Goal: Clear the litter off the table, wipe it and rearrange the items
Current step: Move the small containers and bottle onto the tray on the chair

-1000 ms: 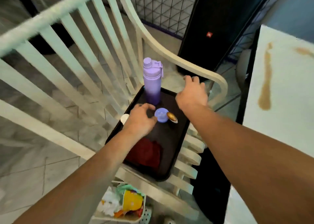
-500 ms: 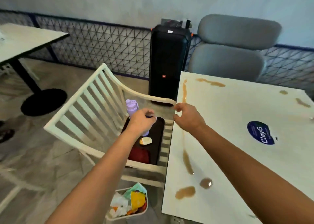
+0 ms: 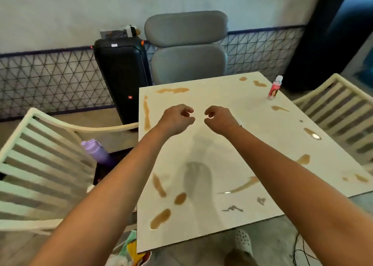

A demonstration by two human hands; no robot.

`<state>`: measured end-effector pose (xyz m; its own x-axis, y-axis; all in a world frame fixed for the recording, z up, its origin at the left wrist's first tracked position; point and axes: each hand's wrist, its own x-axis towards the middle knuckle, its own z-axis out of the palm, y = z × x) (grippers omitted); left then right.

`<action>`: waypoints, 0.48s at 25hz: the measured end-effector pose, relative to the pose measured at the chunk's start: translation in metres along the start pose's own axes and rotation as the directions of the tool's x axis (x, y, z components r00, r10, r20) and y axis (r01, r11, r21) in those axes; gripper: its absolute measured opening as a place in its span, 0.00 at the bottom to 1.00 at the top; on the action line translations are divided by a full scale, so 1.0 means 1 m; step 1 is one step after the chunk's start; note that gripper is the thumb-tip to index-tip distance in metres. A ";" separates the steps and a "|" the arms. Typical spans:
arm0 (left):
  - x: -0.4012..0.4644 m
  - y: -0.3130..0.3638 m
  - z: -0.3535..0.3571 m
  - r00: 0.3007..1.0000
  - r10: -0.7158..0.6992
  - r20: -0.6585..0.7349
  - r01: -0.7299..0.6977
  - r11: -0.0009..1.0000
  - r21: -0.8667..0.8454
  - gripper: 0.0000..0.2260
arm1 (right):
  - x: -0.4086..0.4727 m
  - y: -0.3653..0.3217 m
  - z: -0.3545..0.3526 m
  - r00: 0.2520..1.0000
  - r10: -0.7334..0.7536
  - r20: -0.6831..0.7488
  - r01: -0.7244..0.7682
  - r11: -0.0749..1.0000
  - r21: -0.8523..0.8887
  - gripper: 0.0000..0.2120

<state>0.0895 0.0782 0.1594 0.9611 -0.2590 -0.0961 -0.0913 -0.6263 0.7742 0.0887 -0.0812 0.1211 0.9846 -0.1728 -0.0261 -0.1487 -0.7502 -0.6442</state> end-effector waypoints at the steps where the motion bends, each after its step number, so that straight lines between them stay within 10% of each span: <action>1: 0.016 0.012 0.018 1.000 0.008 0.025 -0.009 1.000 0.008 0.13 | 0.011 0.024 -0.014 0.999 0.037 -0.010 -0.037 0.999 0.006 0.16; 12: 0.195 0.091 0.211 0.986 -0.051 0.157 0.035 0.994 0.105 0.18 | 0.153 0.248 -0.183 0.955 0.222 -0.197 -0.249 0.960 -0.130 0.23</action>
<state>0.2137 -0.1843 0.0791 0.9116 -0.3388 -0.2330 -0.0844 -0.7087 0.7005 0.1855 -0.4101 0.0973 0.8894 -0.4568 -0.0175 -0.4003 -0.7596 -0.5127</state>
